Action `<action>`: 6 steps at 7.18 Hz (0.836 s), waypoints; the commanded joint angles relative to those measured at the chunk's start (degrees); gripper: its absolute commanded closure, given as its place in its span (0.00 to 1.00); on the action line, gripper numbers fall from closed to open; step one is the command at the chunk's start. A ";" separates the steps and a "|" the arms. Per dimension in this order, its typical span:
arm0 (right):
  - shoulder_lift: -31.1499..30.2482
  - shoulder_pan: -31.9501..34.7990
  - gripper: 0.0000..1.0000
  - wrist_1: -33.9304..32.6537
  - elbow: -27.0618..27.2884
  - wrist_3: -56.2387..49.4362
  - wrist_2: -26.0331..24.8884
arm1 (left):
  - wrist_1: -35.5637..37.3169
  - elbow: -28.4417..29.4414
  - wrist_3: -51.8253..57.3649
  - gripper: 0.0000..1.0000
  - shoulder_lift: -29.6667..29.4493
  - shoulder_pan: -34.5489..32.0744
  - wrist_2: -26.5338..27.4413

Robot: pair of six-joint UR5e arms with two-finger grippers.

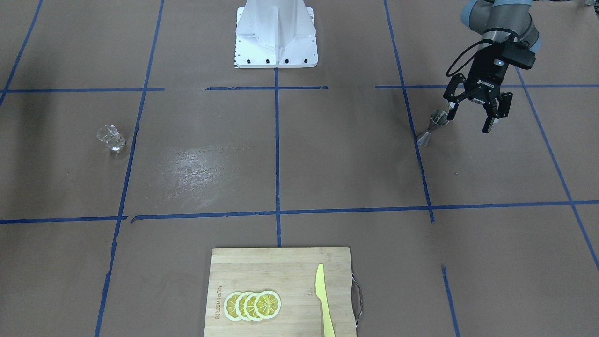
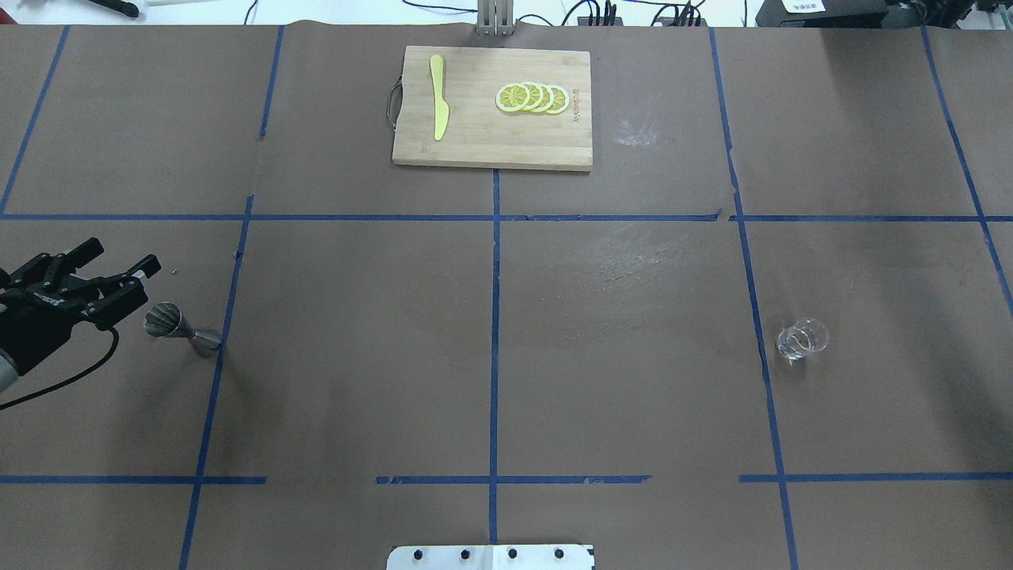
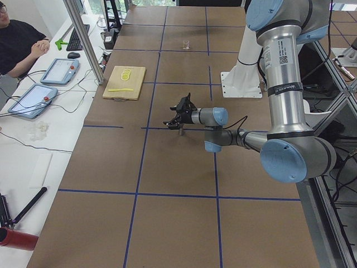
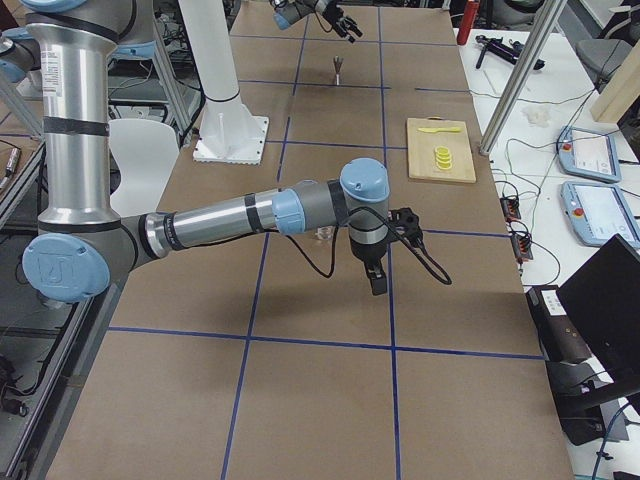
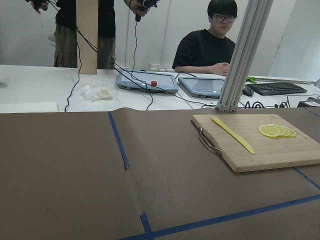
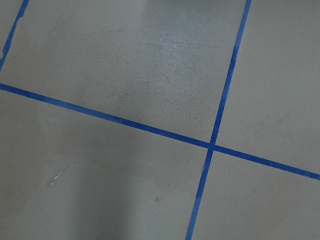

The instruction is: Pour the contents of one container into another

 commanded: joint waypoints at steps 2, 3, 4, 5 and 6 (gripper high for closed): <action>0.08 0.00 0.00 0.00 -0.16 0.00 0.00 | 0.22 1.65 -0.18 0.00 -0.08 7.66 11.09; 0.00 0.00 0.00 0.00 -0.16 0.00 0.00 | 0.22 2.53 -0.27 0.00 -0.52 8.63 11.54; 0.00 0.00 0.00 0.00 -0.25 0.00 0.00 | 0.22 3.58 -0.36 0.00 -1.04 10.03 12.50; 0.00 0.00 0.00 0.00 -0.25 0.00 0.00 | 0.22 4.20 -0.45 0.00 -1.49 11.00 12.51; 0.00 0.00 0.00 0.00 -0.16 0.00 0.00 | 0.22 4.99 -0.62 0.00 -1.92 11.62 12.51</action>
